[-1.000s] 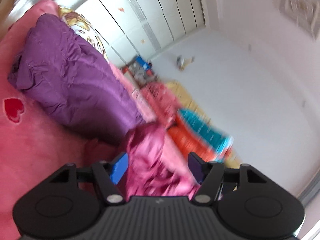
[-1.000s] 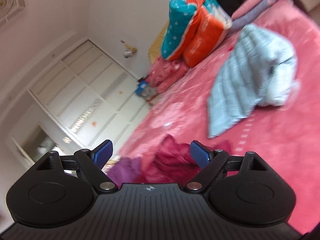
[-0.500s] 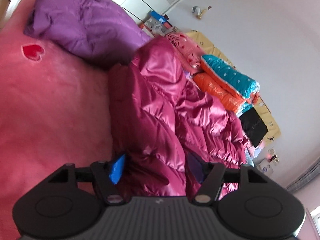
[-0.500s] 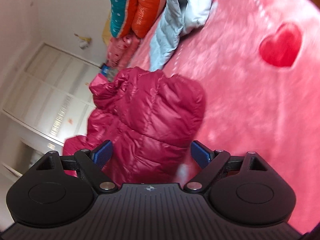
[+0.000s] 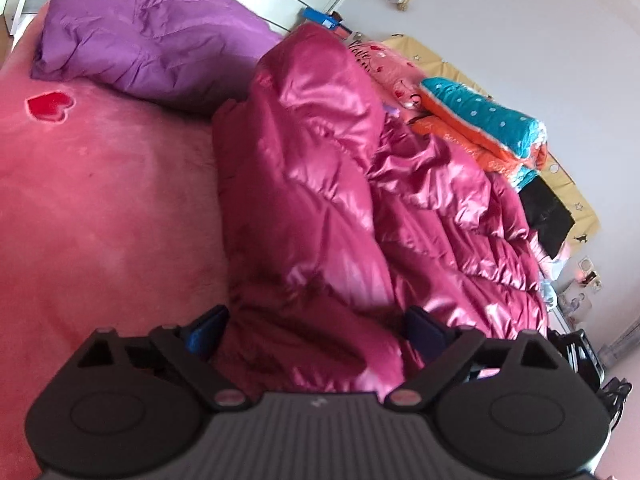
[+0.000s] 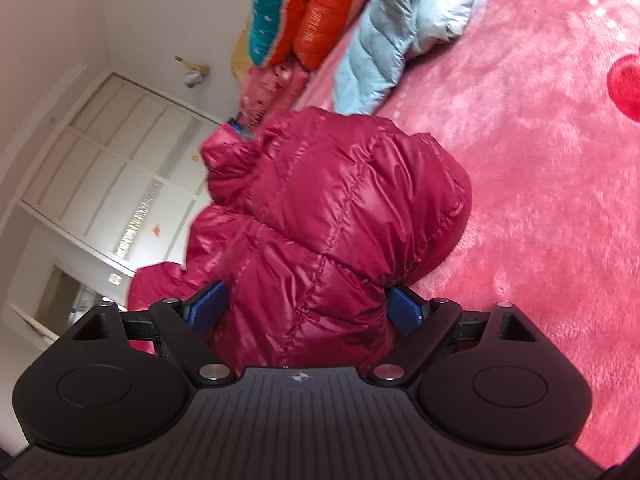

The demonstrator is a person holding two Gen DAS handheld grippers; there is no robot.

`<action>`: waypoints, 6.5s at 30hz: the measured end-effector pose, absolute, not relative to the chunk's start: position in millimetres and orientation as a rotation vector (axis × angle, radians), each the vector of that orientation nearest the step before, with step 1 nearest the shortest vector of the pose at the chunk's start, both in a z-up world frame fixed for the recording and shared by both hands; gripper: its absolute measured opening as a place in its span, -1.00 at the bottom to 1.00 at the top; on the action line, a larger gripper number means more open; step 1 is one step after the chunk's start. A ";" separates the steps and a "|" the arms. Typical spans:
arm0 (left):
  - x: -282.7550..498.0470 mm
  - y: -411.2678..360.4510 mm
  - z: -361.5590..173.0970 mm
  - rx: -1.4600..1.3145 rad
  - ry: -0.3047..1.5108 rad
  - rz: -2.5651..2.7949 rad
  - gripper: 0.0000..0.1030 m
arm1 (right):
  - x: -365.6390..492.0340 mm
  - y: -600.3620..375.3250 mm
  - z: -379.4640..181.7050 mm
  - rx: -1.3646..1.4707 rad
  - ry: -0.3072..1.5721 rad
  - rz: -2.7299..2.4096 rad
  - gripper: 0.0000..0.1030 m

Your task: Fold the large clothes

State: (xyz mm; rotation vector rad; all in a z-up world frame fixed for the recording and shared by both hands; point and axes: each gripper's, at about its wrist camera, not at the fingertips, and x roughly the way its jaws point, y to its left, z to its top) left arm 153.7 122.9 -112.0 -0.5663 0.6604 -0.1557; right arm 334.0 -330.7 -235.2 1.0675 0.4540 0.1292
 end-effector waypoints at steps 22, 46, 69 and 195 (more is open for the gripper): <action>102.6 119.7 -86.4 -0.675 0.754 -0.252 -0.50 | 254.3 -320.0 -182.2 0.898 0.523 -0.002 -0.59; 11.9 115.0 -59.2 -0.518 0.825 -0.157 -0.13 | 96.0 -333.4 -170.3 0.893 0.661 -0.125 0.36; 61.2 14.1 -42.7 -0.077 0.699 -0.294 -0.05 | 168.3 -251.9 -150.5 0.277 0.574 0.238 0.91; 148.7 189.3 -109.3 -0.751 0.761 -0.279 0.78 | 263.7 -397.2 -220.6 0.975 0.730 0.551 1.00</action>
